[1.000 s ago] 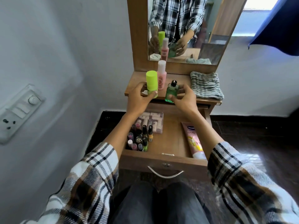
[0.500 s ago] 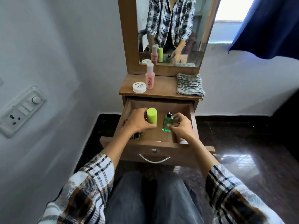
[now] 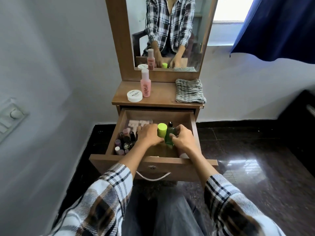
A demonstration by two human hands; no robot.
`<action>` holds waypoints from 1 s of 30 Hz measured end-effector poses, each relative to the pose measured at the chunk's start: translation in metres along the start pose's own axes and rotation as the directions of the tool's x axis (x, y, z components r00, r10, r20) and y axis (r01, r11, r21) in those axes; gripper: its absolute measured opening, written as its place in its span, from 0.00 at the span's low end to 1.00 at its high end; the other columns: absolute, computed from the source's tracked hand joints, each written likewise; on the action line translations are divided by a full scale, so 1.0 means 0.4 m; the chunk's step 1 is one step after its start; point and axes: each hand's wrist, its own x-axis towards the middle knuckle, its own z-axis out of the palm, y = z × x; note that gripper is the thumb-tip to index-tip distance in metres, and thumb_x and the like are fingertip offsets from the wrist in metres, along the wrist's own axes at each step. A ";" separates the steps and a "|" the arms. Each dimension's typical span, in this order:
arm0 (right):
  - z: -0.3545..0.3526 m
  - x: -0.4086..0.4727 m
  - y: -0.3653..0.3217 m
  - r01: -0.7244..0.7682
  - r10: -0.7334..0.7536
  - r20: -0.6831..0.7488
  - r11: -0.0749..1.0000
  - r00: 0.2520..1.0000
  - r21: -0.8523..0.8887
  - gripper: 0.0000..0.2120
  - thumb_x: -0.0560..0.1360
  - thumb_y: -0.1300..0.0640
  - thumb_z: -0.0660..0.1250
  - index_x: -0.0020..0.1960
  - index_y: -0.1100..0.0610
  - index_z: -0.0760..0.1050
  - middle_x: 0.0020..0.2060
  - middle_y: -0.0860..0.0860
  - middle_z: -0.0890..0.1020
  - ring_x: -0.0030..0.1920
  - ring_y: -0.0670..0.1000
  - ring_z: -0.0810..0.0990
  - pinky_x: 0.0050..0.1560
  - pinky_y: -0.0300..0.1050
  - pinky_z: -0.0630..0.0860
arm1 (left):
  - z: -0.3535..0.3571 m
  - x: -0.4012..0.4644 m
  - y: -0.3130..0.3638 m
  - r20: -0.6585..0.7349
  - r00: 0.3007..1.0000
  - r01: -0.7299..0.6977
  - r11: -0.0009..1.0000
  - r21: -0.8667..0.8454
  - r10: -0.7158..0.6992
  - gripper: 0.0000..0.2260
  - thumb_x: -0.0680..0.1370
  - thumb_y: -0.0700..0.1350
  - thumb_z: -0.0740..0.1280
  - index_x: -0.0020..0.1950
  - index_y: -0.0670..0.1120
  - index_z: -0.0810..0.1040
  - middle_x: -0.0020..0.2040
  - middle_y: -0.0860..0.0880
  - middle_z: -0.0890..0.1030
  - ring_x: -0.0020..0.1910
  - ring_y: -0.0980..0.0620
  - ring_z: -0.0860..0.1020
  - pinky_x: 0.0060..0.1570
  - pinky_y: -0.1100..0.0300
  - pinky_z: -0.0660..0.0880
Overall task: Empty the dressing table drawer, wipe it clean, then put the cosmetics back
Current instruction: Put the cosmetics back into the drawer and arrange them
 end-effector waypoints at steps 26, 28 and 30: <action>0.054 0.144 -0.044 -0.185 0.187 -0.090 0.982 0.978 0.035 0.14 0.73 0.56 0.69 0.55 0.63 0.78 0.54 0.61 0.80 0.57 0.61 0.78 0.53 0.49 0.76 | 0.014 0.151 0.036 0.035 0.963 0.259 0.955 0.145 -0.267 0.12 0.73 0.57 0.67 0.45 0.49 0.75 0.51 0.48 0.82 0.55 0.48 0.77 0.59 0.53 0.58; 0.054 0.144 -0.043 -0.190 0.191 -0.110 0.982 0.975 0.024 0.13 0.73 0.59 0.69 0.55 0.64 0.78 0.54 0.61 0.80 0.57 0.62 0.78 0.54 0.50 0.77 | 0.014 0.151 0.037 0.017 0.964 0.259 0.955 0.143 -0.264 0.10 0.73 0.55 0.68 0.42 0.50 0.73 0.50 0.47 0.82 0.54 0.48 0.77 0.58 0.53 0.58; 0.052 0.144 -0.042 -0.195 0.196 -0.119 0.981 0.973 0.017 0.11 0.73 0.61 0.68 0.54 0.64 0.77 0.54 0.61 0.80 0.57 0.62 0.78 0.55 0.52 0.77 | 0.015 0.149 0.041 -0.014 0.966 0.258 0.955 0.144 -0.259 0.08 0.74 0.51 0.68 0.41 0.50 0.72 0.49 0.47 0.82 0.53 0.48 0.77 0.59 0.53 0.58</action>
